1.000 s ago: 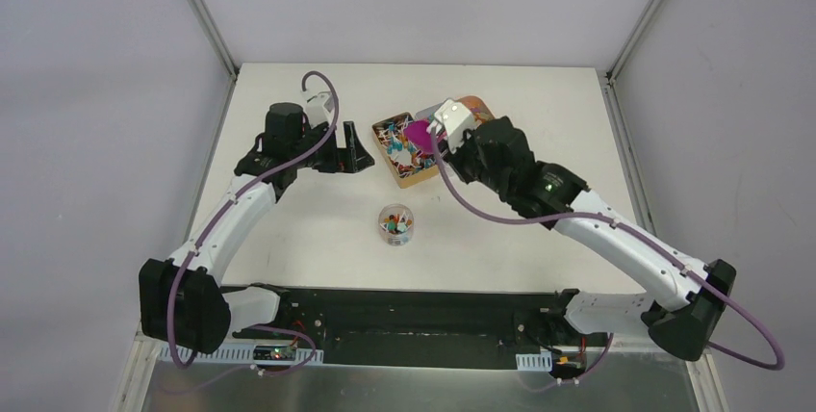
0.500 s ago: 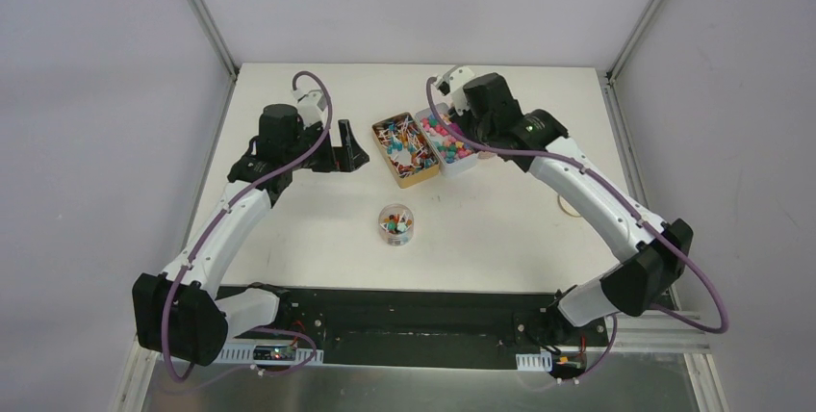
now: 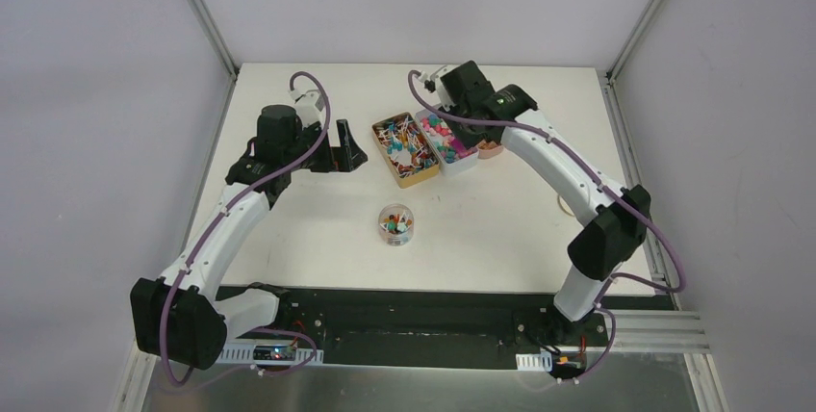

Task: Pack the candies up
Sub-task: Scoop the fake candies from the storage box.

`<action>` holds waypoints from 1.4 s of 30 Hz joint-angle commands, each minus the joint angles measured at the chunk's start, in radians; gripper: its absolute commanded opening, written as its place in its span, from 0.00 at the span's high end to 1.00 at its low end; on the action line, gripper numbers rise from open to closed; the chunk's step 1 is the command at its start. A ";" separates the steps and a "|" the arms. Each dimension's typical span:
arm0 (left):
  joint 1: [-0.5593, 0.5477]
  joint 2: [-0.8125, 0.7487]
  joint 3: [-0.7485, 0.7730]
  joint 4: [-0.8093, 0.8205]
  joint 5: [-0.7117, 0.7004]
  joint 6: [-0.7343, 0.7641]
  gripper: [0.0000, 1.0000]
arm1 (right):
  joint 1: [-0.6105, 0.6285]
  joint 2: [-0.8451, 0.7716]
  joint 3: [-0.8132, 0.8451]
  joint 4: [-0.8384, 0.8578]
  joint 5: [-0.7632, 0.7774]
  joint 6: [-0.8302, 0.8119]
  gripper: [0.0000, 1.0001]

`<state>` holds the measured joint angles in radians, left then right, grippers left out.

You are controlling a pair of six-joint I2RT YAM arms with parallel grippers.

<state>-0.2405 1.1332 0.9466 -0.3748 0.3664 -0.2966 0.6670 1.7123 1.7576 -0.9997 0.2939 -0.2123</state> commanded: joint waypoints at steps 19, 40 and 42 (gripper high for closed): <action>0.007 -0.033 0.025 0.016 -0.027 0.017 0.01 | -0.006 0.238 0.146 -0.036 -0.069 0.035 1.00; 0.008 -0.038 0.026 0.016 -0.044 0.017 0.01 | -0.022 0.156 -0.179 0.285 -0.054 0.037 1.00; 0.009 -0.038 0.025 0.017 -0.044 0.017 0.01 | -0.022 0.156 -0.195 0.310 -0.053 0.039 1.00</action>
<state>-0.2405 1.1252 0.9466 -0.3756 0.3389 -0.2951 0.6399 1.9285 1.5864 -0.7948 0.2756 -0.1802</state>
